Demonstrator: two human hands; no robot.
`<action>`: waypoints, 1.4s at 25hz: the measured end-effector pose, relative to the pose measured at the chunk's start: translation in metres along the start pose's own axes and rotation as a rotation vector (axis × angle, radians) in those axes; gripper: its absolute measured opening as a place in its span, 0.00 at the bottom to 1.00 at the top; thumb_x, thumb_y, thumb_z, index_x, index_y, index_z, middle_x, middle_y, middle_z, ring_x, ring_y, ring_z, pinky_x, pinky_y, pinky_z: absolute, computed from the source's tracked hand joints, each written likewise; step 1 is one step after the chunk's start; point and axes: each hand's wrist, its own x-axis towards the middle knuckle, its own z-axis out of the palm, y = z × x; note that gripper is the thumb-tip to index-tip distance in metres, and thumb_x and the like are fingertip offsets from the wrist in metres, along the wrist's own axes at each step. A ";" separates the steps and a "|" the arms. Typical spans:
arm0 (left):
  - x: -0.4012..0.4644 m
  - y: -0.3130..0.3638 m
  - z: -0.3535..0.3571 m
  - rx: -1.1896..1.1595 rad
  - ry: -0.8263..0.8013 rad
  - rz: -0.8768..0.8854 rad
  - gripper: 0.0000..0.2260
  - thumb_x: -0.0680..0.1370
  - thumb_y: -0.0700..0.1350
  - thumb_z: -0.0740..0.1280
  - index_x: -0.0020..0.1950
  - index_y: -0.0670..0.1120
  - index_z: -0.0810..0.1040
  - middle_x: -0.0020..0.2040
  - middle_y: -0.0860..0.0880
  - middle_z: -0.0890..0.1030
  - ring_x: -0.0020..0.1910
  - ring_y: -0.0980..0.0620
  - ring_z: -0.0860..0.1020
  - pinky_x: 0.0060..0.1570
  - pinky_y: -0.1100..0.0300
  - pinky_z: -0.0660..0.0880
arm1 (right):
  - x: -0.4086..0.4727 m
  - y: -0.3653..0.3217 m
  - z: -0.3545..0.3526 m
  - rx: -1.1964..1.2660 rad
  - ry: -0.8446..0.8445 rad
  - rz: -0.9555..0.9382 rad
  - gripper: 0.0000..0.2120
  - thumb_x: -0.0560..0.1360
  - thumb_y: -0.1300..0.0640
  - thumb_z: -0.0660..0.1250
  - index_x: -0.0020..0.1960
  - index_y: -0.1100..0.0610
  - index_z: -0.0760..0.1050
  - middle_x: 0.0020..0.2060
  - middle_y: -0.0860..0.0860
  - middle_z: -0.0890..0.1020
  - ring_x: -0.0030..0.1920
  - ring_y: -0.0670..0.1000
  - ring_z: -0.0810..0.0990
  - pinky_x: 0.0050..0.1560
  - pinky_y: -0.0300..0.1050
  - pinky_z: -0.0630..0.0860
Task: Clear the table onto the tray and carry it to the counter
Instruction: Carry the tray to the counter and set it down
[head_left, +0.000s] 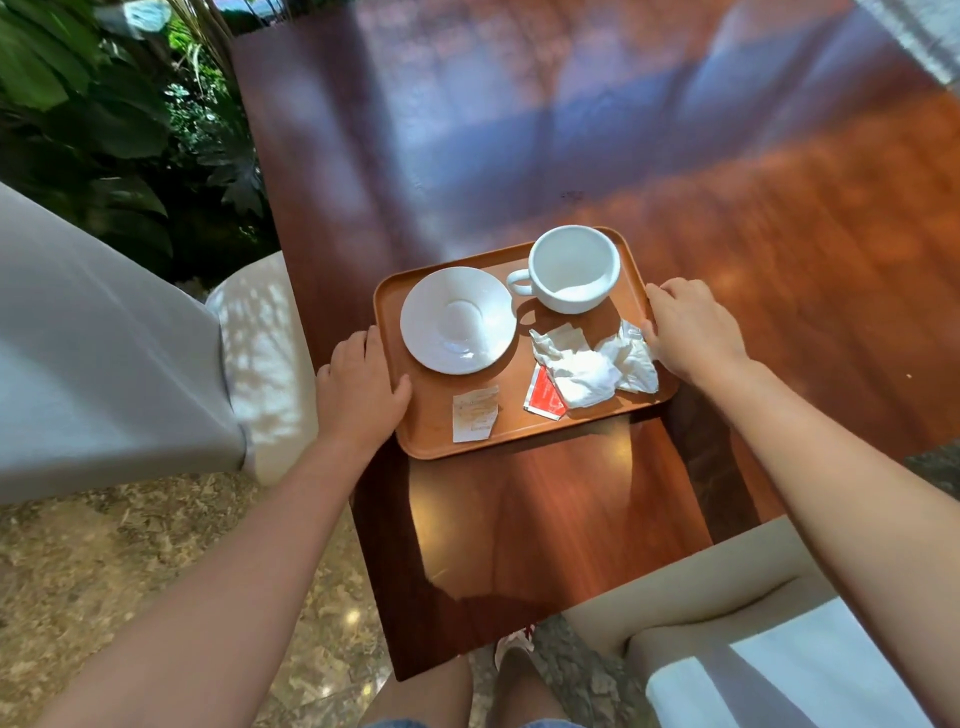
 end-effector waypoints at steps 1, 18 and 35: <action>0.001 0.000 0.000 -0.011 0.007 0.001 0.27 0.74 0.47 0.65 0.69 0.38 0.64 0.63 0.38 0.72 0.61 0.39 0.69 0.56 0.43 0.70 | 0.001 0.001 0.001 0.012 0.006 -0.009 0.11 0.74 0.61 0.64 0.56 0.63 0.72 0.52 0.61 0.77 0.53 0.63 0.72 0.44 0.54 0.76; 0.020 -0.020 -0.004 -0.827 -0.186 -0.338 0.07 0.73 0.35 0.65 0.50 0.42 0.75 0.43 0.47 0.78 0.48 0.45 0.79 0.44 0.49 0.80 | 0.011 0.003 0.001 0.460 -0.082 0.234 0.09 0.71 0.65 0.65 0.51 0.61 0.77 0.48 0.60 0.83 0.51 0.62 0.78 0.53 0.56 0.74; -0.012 -0.094 -0.071 -0.982 0.047 -0.342 0.10 0.75 0.36 0.64 0.53 0.48 0.76 0.44 0.51 0.79 0.42 0.56 0.79 0.33 0.65 0.76 | 0.017 -0.066 -0.057 0.709 -0.032 0.104 0.11 0.68 0.66 0.69 0.50 0.61 0.80 0.42 0.54 0.81 0.44 0.52 0.78 0.52 0.49 0.74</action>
